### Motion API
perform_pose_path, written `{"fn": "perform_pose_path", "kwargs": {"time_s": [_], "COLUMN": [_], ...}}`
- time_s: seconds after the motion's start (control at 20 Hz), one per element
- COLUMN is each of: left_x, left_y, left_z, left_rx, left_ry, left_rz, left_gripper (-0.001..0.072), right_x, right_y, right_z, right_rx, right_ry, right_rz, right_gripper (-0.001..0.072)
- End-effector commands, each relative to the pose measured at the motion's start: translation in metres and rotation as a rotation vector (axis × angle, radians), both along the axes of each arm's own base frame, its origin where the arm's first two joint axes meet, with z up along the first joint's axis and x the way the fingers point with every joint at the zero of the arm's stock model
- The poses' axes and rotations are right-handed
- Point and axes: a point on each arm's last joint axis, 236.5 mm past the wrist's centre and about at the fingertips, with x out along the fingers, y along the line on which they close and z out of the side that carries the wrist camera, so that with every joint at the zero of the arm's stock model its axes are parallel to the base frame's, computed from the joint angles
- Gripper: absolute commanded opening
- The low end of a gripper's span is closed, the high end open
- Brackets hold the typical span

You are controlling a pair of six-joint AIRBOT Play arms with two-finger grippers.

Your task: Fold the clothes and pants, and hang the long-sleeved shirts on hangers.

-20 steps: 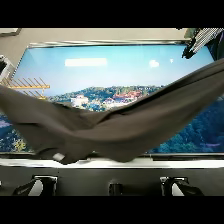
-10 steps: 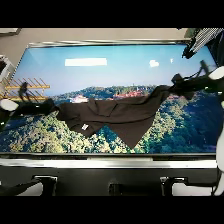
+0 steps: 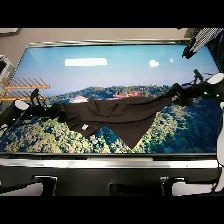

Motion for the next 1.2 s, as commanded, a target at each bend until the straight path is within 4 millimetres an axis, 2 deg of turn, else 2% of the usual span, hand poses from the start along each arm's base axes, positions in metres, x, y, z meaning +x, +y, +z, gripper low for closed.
{"fn": "perform_pose_path", "kwargs": {"time_s": [0.0,0.1,0.25,0.35,0.45,0.55,0.75,1.0,1.15], "left_x": [-0.009,-0.013,-0.018,-0.02,-0.023,-0.025,-0.026,-0.026,-0.026], "left_y": [-0.002,-0.004,-0.007,-0.008,-0.009,-0.01,-0.011,-0.011,-0.011], "left_z": [-0.004,-0.004,-0.004,-0.004,-0.004,-0.005,-0.005,-0.005,-0.005], "left_rx": [-0.012,-0.016,-0.025,-0.03,-0.034,-0.038,-0.04,-0.04,-0.04], "left_ry": [0.035,0.045,0.064,0.073,0.081,0.089,0.094,0.093,0.093], "left_rz": [-0.03,-0.048,-0.059,-0.065,-0.07,-0.075,-0.078,-0.078,-0.078], "left_gripper": [0.0013,0.0014,0.0014,0.0014,0.0014,0.0014,0.0014,0.0014,0.0014], "right_x": [-0.07,-0.104,-0.158,-0.188,-0.216,-0.235,-0.235,-0.221,-0.228], "right_y": [-0.026,0.0,0.077,0.117,0.142,0.162,0.192,0.205,0.208], "right_z": [0.01,0.003,-0.022,-0.043,-0.068,-0.084,-0.09,-0.096,-0.107], "right_rx": [-0.084,-0.003,0.198,0.242,0.231,0.22,0.196,0.196,0.185], "right_ry": [0.092,0.094,0.108,0.116,0.163,0.196,0.159,0.122,0.165], "right_rz": [0.069,0.033,0.003,0.003,-0.007,0.007,0.019,-0.039,-0.031], "right_gripper": [0.0543,0.0543,0.0543,0.0543,0.0543,0.0543,0.0543,0.0541,0.0538]}}
